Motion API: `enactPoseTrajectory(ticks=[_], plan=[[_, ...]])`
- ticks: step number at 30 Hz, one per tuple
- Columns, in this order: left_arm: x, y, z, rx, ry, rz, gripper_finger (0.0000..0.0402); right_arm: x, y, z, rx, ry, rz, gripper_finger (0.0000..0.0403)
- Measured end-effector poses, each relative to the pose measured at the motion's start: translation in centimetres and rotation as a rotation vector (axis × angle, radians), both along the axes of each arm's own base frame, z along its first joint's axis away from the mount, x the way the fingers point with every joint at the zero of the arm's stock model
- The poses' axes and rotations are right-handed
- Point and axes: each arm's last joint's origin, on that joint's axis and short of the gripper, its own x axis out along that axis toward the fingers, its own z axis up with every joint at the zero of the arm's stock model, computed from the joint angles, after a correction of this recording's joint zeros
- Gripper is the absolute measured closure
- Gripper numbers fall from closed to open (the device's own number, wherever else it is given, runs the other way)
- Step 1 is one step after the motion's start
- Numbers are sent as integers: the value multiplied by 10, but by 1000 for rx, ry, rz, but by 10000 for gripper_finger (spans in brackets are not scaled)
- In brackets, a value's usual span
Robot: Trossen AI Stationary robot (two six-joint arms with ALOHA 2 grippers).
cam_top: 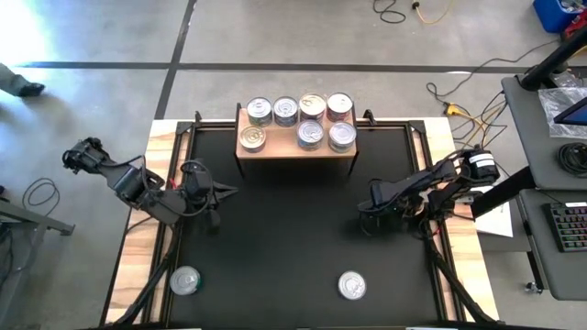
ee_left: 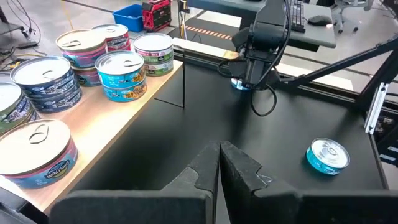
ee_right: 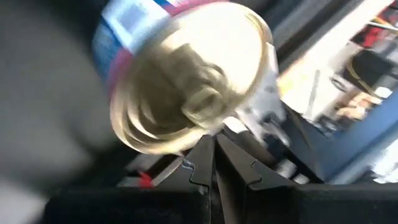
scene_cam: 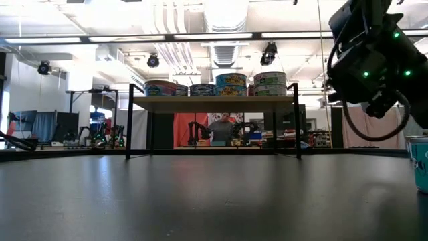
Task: Stack canned seafood by type on shelf
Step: Stack the blue-pink tuna can on top of the other blue-pink tuna can on the shelf
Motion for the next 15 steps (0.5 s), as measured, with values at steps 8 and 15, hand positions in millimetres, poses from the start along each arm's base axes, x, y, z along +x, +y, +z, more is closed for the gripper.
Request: enactPoseTrajectory(ticks=[8,15], plan=[[-6,4,0,-8,15,1,402,14,2,-13,-13,-135,-39,394],[-19,2,-12,-164,175,-92,402,52,17,8,11,-363,-47,394]])
